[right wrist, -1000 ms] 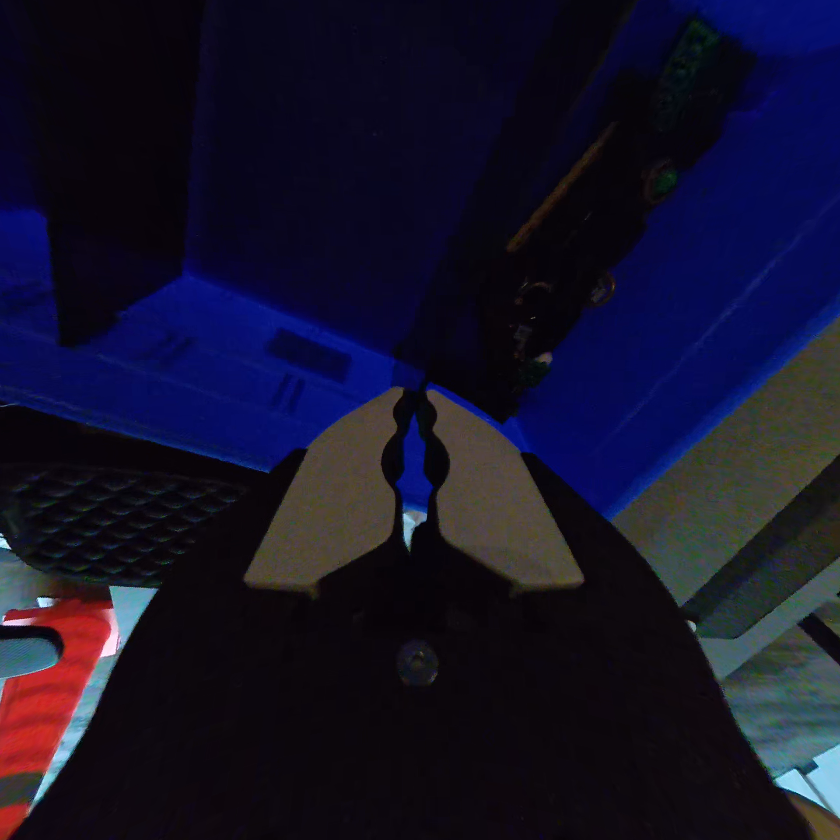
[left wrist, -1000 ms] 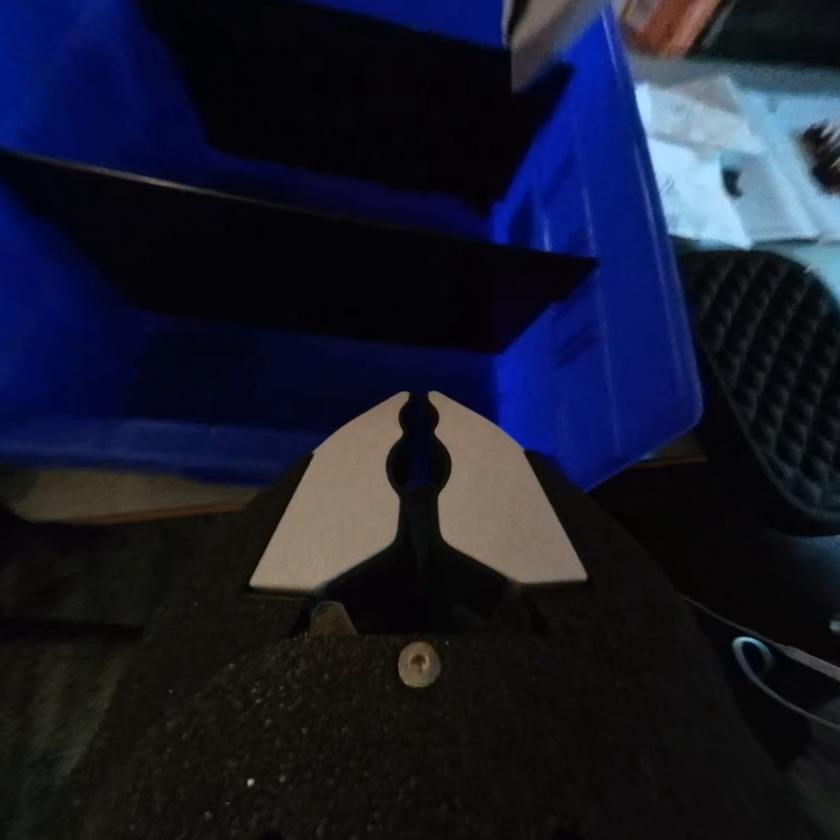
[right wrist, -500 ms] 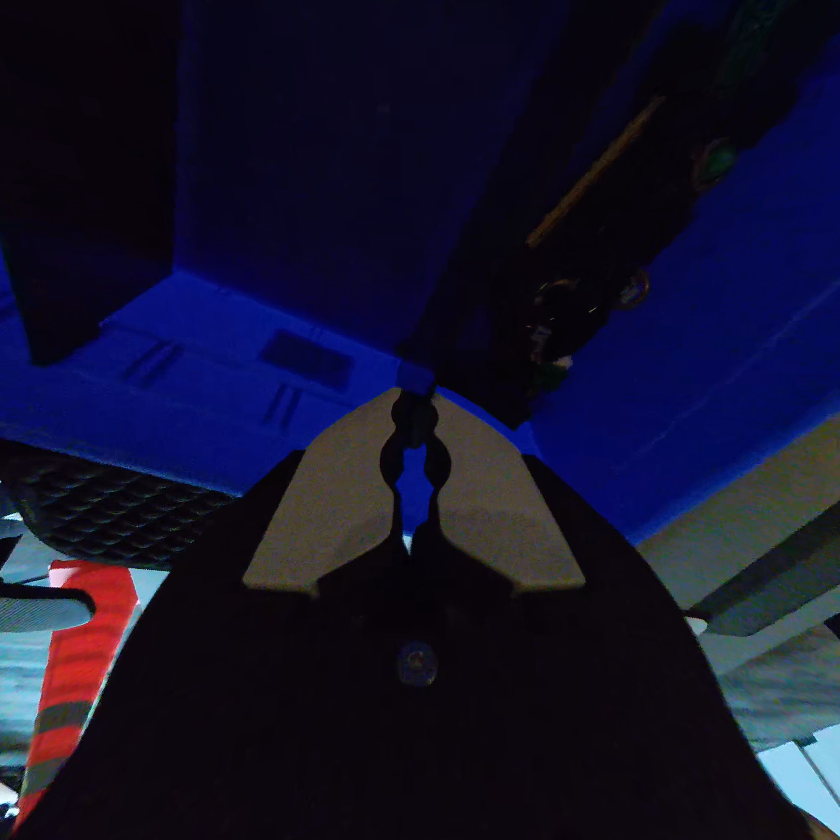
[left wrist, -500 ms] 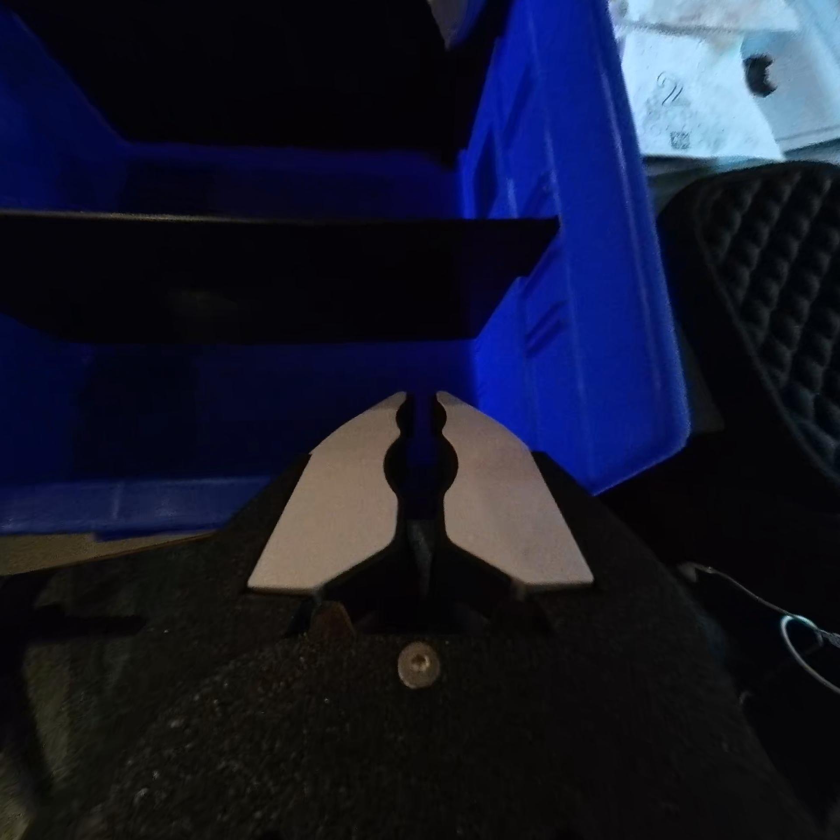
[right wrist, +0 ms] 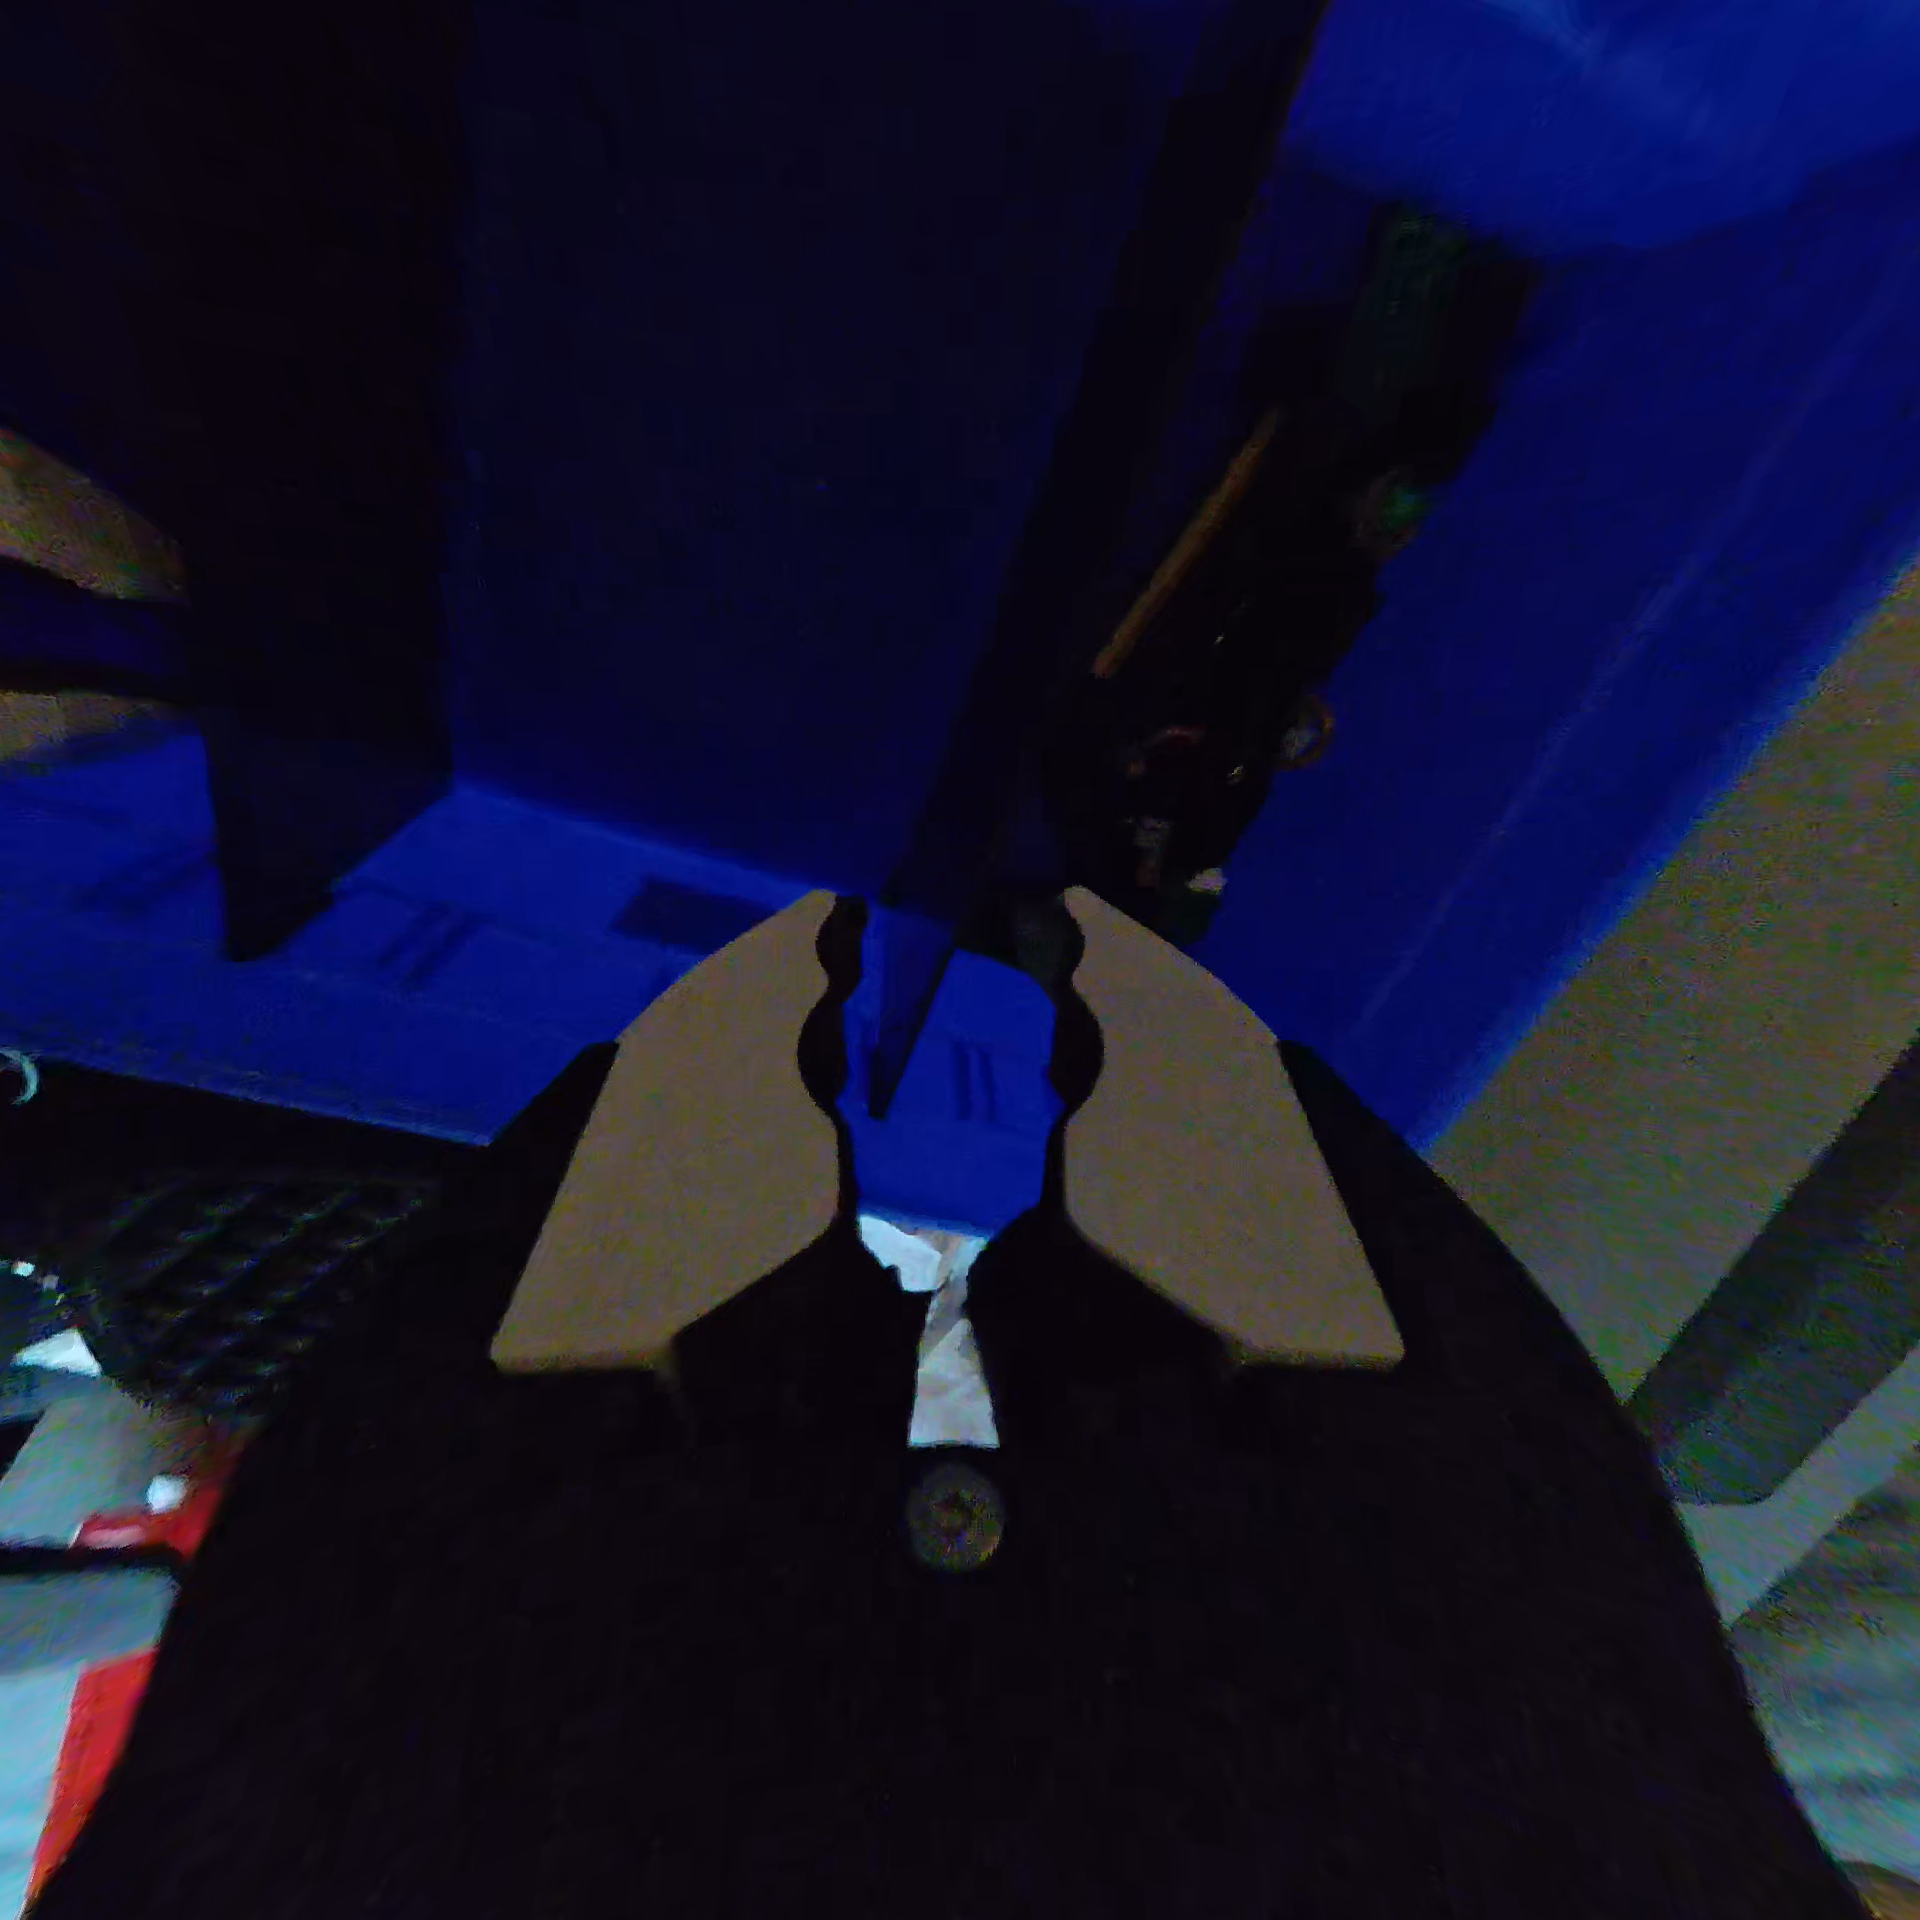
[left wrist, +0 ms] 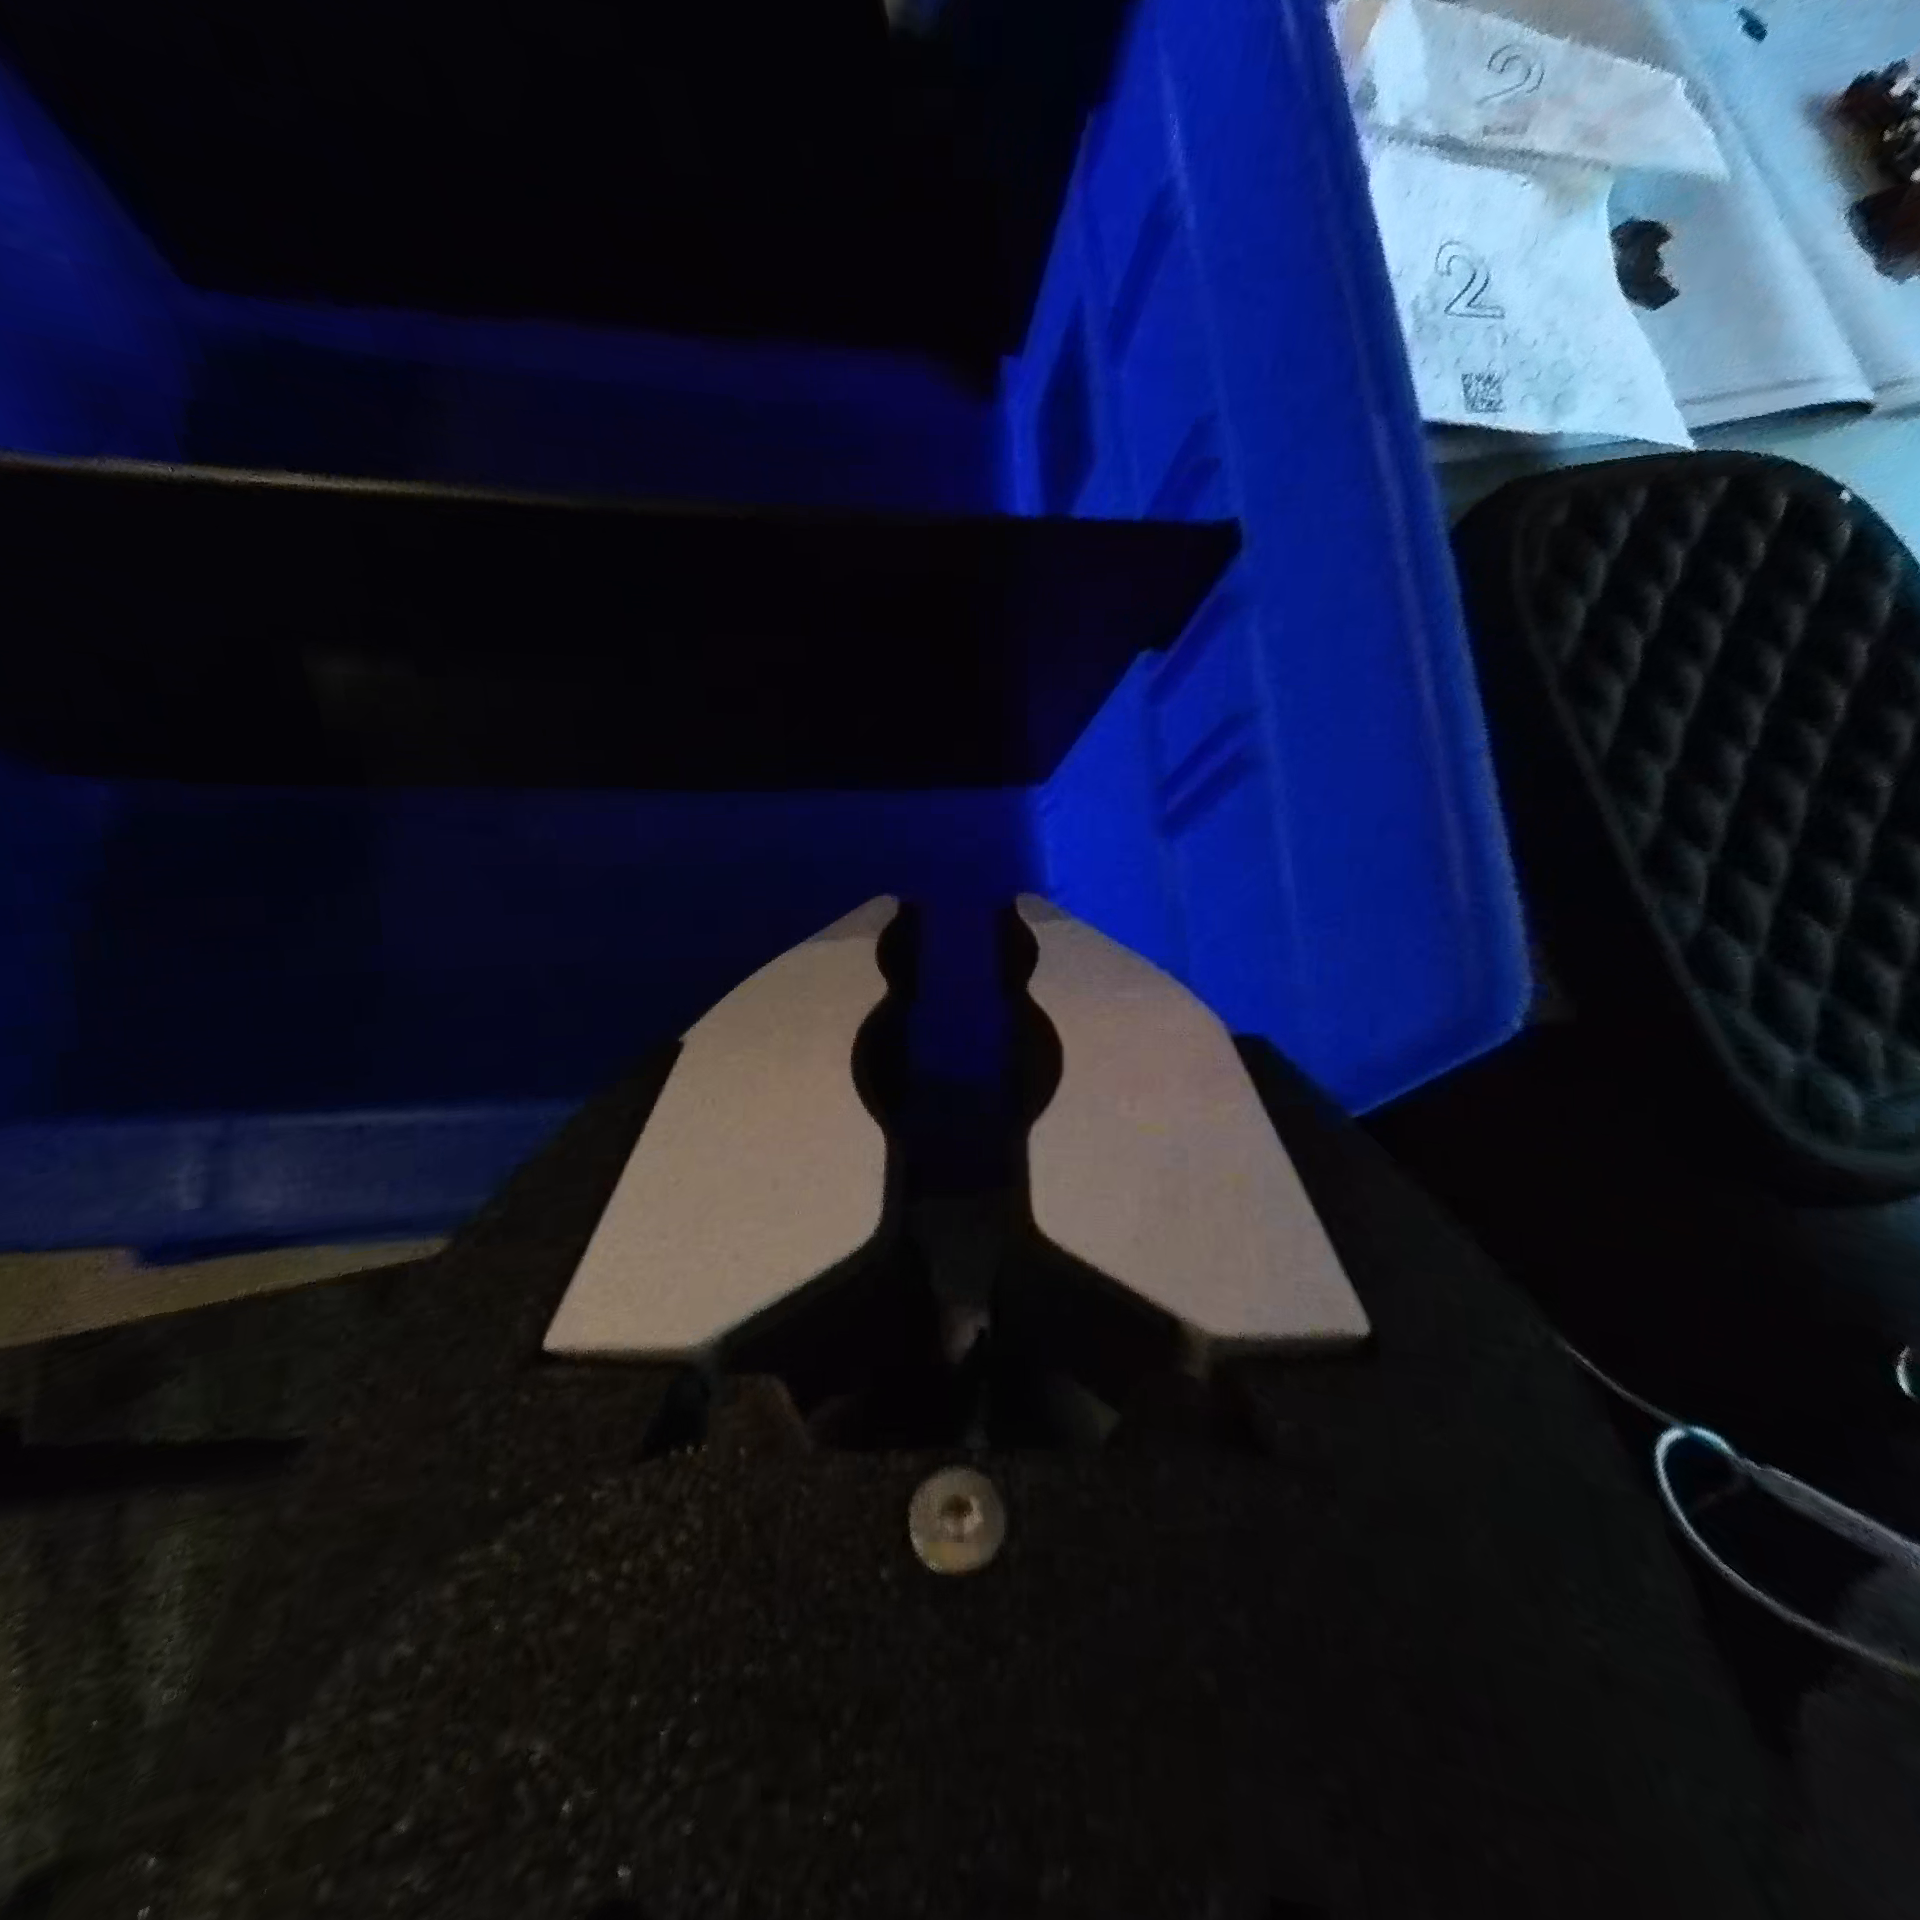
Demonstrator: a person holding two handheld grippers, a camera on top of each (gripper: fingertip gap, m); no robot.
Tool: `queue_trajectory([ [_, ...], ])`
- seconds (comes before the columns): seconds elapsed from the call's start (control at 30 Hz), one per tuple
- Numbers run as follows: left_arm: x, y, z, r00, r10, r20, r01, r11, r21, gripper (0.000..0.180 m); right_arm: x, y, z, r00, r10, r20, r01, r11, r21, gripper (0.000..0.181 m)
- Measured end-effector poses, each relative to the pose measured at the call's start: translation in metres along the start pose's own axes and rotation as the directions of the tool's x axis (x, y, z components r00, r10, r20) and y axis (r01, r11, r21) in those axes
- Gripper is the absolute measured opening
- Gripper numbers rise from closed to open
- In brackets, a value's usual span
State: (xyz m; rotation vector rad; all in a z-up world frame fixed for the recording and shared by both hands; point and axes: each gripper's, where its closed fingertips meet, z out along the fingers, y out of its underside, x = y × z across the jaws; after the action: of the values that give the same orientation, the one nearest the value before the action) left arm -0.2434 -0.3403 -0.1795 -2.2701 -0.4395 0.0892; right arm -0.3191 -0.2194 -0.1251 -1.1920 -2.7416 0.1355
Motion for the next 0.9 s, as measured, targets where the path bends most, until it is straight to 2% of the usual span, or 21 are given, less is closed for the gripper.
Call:
queue_trajectory([
  [0.13,0.010,-0.004,0.005,0.999,-0.026,-0.019,0.026,1.000,0.001,0.019,0.006,-0.004,-0.030,0.988,0.086,-0.129,-0.053,0.969,0.239,0.038],
  [0.23,0.013,-0.004,0.008,1.000,-0.015,0.002,0.015,1.000,-0.016,0.018,0.006,0.004,-0.057,0.958,0.220,-0.183,-0.114,0.880,0.461,0.037],
  [0.37,0.017,-0.007,0.013,1.000,-0.014,0.011,0.014,1.000,-0.012,0.017,-0.005,0.030,-0.087,0.910,0.379,-0.169,-0.141,0.667,0.732,0.033],
  [0.47,0.017,-0.013,0.017,0.999,-0.027,0.025,0.027,0.999,0.021,0.017,-0.020,0.060,-0.103,0.869,0.480,-0.120,-0.152,0.489,0.859,0.033],
  [0.53,0.020,-0.015,0.020,0.999,-0.028,0.034,0.027,0.999,0.022,0.016,-0.031,0.077,-0.105,0.846,0.525,-0.089,-0.162,0.414,0.896,0.043],
  [0.57,0.024,-0.018,0.022,0.999,-0.029,0.019,0.029,0.999,0.028,0.016,-0.033,0.082,-0.103,0.827,0.555,-0.086,-0.171,0.394,0.903,0.084],
  [0.6,0.029,-0.021,0.025,1.000,-0.031,0.001,0.031,0.999,0.036,0.014,-0.037,0.088,-0.097,0.816,0.570,-0.093,-0.194,0.422,0.886,0.093],
  [0.67,0.041,-0.028,0.030,0.999,-0.030,-0.037,0.032,0.998,0.053,0.013,-0.043,0.099,-0.089,0.790,0.597,-0.140,-0.224,0.492,0.841,0.095],
  [0.7,0.046,-0.031,0.032,0.998,-0.028,-0.053,0.031,0.998,0.054,0.019,-0.044,0.104,-0.091,0.768,0.619,-0.167,-0.225,0.504,0.834,0.092],
  [0.8,0.043,-0.032,0.014,0.999,0.030,-0.023,-0.030,1.000,-0.005,0.037,-0.048,0.123,-0.103,0.681,0.703,-0.204,-0.239,0.477,0.846,0.091],
  [0.87,0.030,-0.043,-0.011,0.997,0.056,0.047,-0.056,0.998,-0.007,0.049,-0.049,0.145,-0.107,0.592,0.760,-0.268,-0.265,0.497,0.826,0.107],
  [0.9,0.024,-0.052,-0.022,0.995,0.057,0.078,-0.058,0.998,0.010,0.062,-0.050,0.156,-0.107,0.542,0.788,-0.291,-0.288,0.500,0.817,0.121],
])
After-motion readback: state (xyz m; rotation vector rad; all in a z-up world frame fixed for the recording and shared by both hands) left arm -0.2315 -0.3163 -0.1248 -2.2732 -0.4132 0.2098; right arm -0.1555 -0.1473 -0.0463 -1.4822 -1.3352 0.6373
